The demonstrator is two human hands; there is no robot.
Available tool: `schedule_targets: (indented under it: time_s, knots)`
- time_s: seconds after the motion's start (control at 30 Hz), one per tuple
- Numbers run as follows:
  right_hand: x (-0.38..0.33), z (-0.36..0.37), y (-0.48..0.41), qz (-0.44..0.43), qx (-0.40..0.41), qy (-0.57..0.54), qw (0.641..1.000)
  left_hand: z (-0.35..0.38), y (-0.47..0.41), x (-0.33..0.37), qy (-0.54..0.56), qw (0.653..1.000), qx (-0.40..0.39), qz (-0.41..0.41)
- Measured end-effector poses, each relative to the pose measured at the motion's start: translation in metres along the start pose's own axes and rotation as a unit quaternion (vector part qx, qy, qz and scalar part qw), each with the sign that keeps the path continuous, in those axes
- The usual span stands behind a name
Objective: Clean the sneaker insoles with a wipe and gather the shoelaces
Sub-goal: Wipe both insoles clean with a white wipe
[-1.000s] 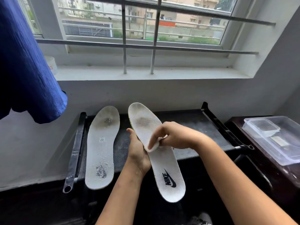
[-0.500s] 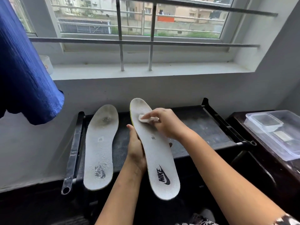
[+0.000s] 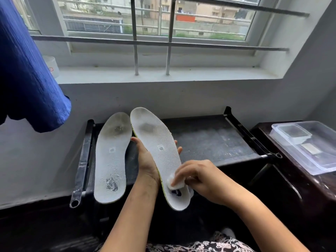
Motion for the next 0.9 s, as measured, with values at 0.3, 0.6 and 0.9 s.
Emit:
schedule_targets:
  time_s: [0.3,0.6,0.9]
  knots:
    - [0.012,-0.056,-0.020,0.069,0.100,-0.040,0.992,0.017,0.003,-0.004,-0.003,0.999,-0.050,0.001]
    - [-0.005,-0.022,-0.027,0.013,0.130,0.019,0.991,0.015,0.007,-0.009,-0.017,0.999,-0.033,-0.039]
    - [-0.006,0.026,0.032,0.025,0.056,0.023,0.998,-0.001,0.007,-0.004,0.024,0.998,0.053,-0.001]
Point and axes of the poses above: each hand's wrist, its own y-axis away from the middle knuckle, its own z-axis out of the palm, x = y × z, the point moved 8 cm from there along -y, towards the middle knuckle, and after that the axes turned 14 degrees about -x, right-handed, at the moved point
